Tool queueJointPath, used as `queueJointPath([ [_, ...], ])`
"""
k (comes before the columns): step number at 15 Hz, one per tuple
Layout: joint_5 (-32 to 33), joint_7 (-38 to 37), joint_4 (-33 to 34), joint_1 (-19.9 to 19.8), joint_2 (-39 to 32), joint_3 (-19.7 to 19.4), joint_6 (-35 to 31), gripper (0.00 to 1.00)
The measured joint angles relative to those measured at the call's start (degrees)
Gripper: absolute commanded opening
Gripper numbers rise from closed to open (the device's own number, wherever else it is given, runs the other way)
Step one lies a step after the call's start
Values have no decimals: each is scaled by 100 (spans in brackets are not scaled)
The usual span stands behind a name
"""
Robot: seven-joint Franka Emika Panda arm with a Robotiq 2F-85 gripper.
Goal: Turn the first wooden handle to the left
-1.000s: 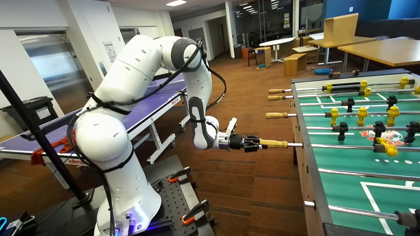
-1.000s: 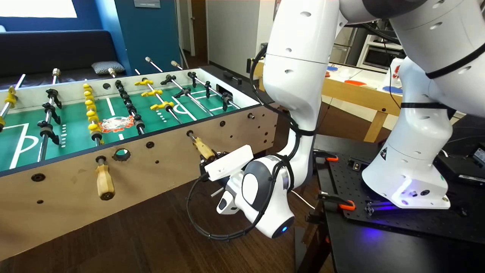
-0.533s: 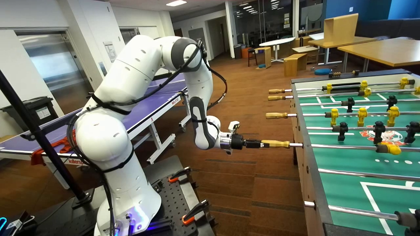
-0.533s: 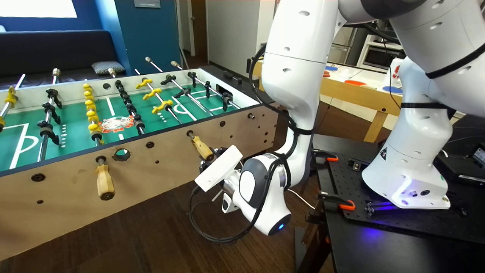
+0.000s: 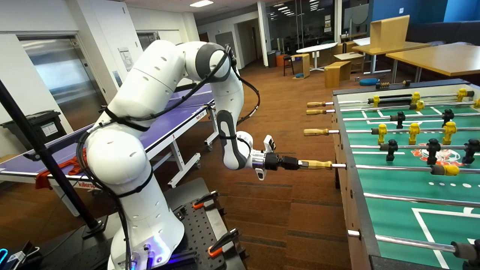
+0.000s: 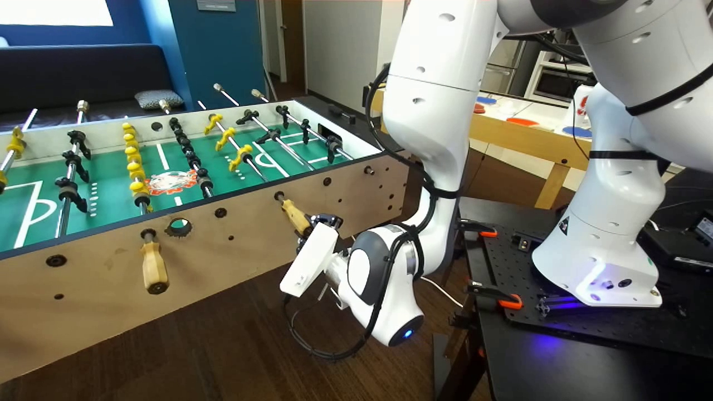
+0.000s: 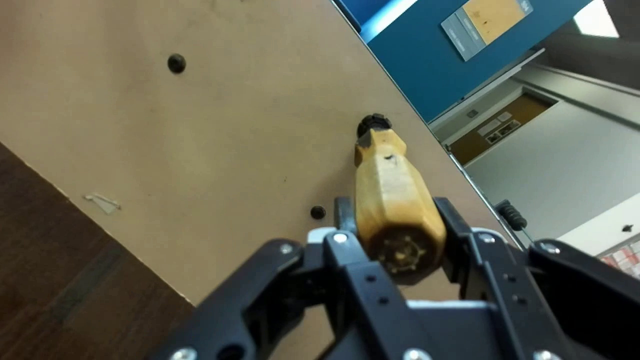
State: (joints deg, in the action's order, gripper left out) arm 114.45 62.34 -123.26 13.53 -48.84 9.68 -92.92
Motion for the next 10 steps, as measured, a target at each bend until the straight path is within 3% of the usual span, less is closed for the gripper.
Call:
queueJointPath([
  [10,-163,2851,72,22,-4,9,3,16],
])
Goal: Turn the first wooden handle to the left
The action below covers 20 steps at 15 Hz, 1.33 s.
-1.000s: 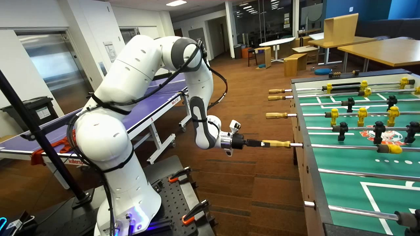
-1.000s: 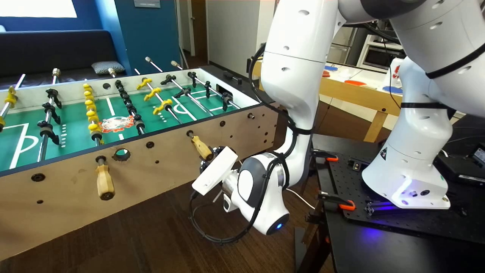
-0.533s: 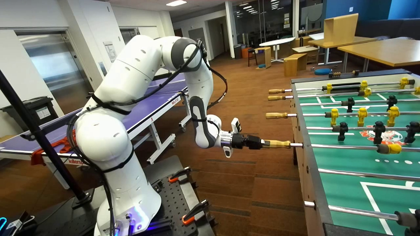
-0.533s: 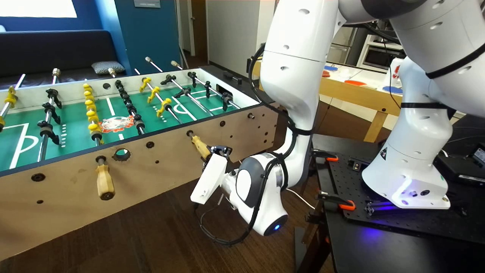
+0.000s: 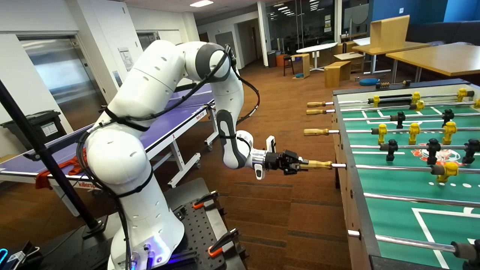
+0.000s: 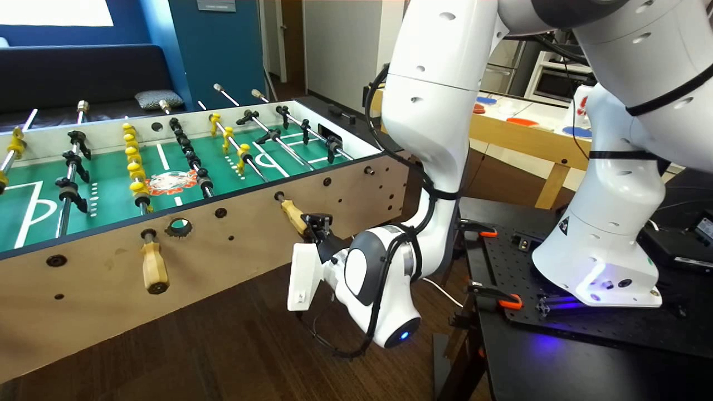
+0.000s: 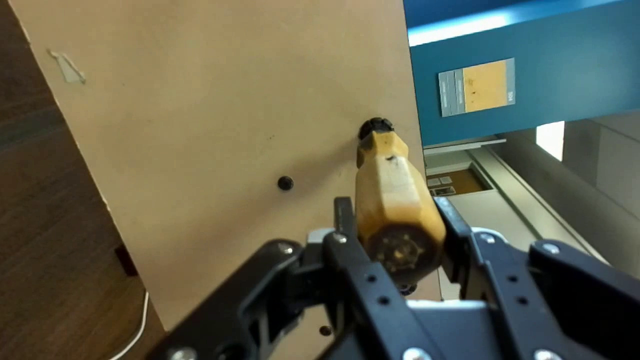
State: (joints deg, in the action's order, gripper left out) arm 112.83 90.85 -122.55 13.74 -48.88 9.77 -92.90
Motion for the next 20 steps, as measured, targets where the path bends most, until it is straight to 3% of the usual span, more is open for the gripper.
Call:
queueJointPath([
  [1,0,238,0,2,0,-2,3,66],
  [3,3,615,-1,7,-3,-5,-8,71],
  [6,26,1083,0,7,56,28,-312,96],
  [7,21,1171,1,19,70,56,-355,100],
  [15,-184,1373,-58,227,394,409,-355,100],
  [20,-857,855,-368,191,1415,690,-389,100],
])
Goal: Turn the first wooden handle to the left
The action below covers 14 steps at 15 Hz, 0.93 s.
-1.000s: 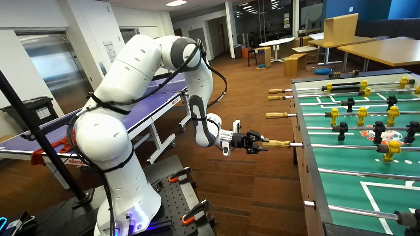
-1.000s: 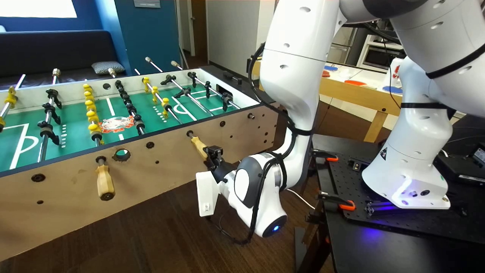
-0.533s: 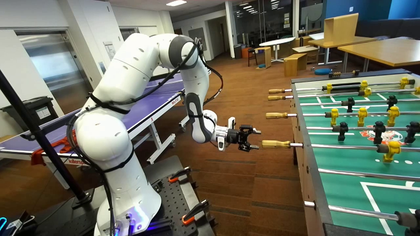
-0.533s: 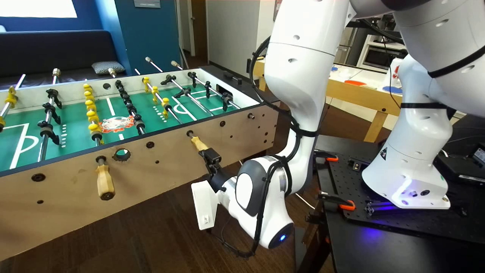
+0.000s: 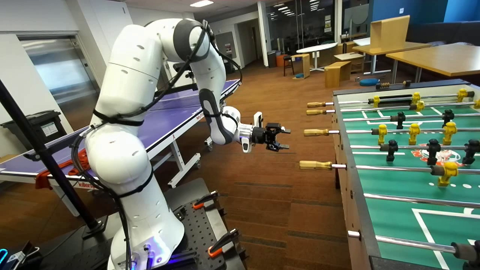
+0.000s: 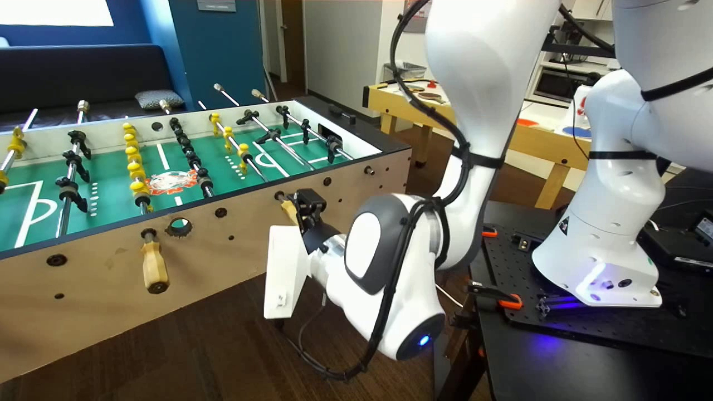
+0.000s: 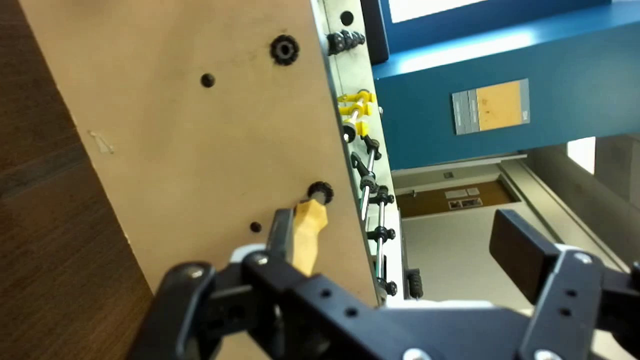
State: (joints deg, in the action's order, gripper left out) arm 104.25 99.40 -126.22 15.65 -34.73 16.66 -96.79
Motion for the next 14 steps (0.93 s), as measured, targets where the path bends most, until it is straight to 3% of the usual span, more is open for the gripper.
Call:
queueJointPath([
  [7,-1368,-256,-492,-589,1782,-23,-981,100],
  [14,-3193,-284,-669,-824,2737,-268,-2004,100],
])
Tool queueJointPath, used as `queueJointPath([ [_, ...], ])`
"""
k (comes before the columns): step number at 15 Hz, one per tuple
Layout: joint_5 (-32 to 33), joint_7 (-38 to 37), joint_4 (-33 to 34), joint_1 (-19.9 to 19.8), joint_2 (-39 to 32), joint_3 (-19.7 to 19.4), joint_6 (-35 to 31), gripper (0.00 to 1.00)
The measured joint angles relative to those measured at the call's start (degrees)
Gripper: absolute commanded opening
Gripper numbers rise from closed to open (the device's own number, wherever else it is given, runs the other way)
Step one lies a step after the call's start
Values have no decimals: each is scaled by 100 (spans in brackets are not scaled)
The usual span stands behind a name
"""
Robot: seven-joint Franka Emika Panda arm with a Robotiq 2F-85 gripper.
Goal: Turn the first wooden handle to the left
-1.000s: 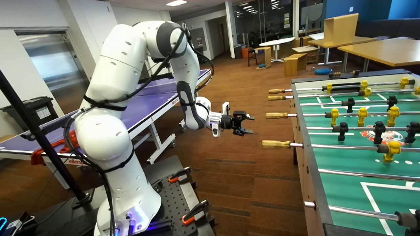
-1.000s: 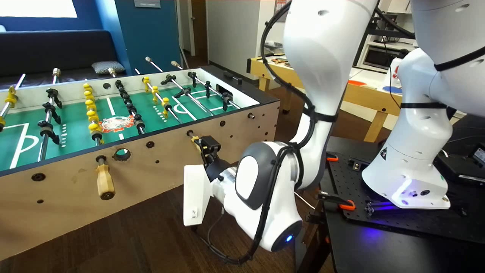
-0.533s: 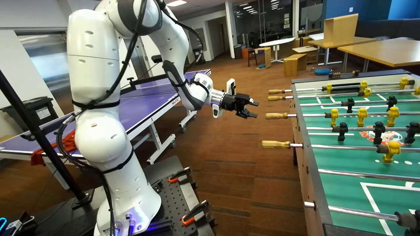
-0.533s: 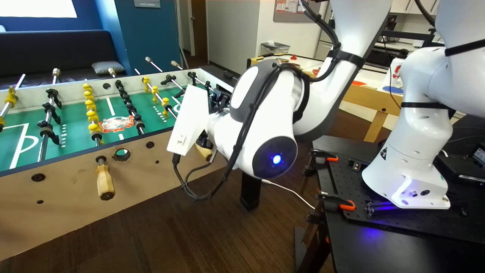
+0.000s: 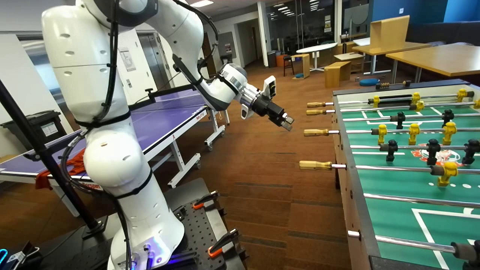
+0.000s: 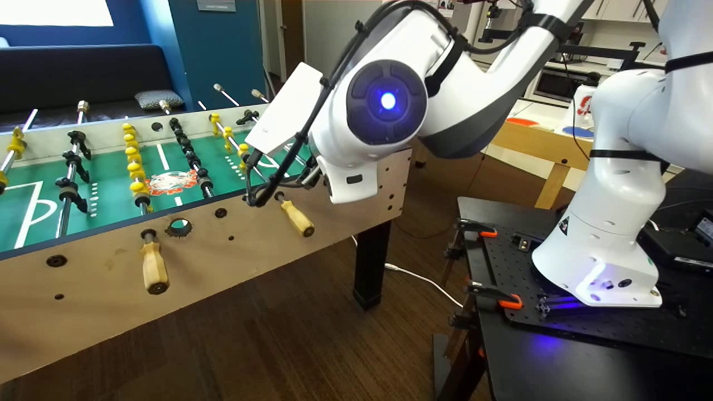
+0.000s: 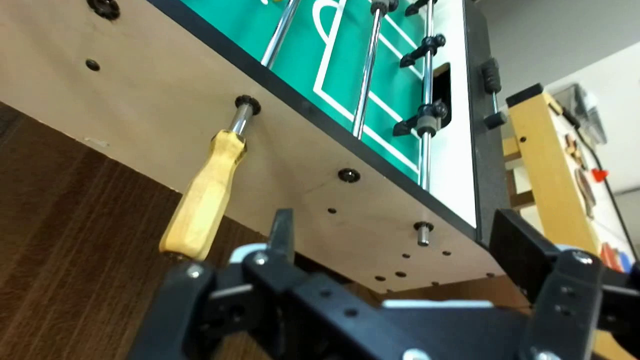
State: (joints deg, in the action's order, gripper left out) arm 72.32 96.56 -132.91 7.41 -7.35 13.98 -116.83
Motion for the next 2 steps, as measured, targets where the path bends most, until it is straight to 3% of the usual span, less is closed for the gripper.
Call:
queueJointPath([
  [2,-598,0,-62,-13,236,-71,-195,100],
])
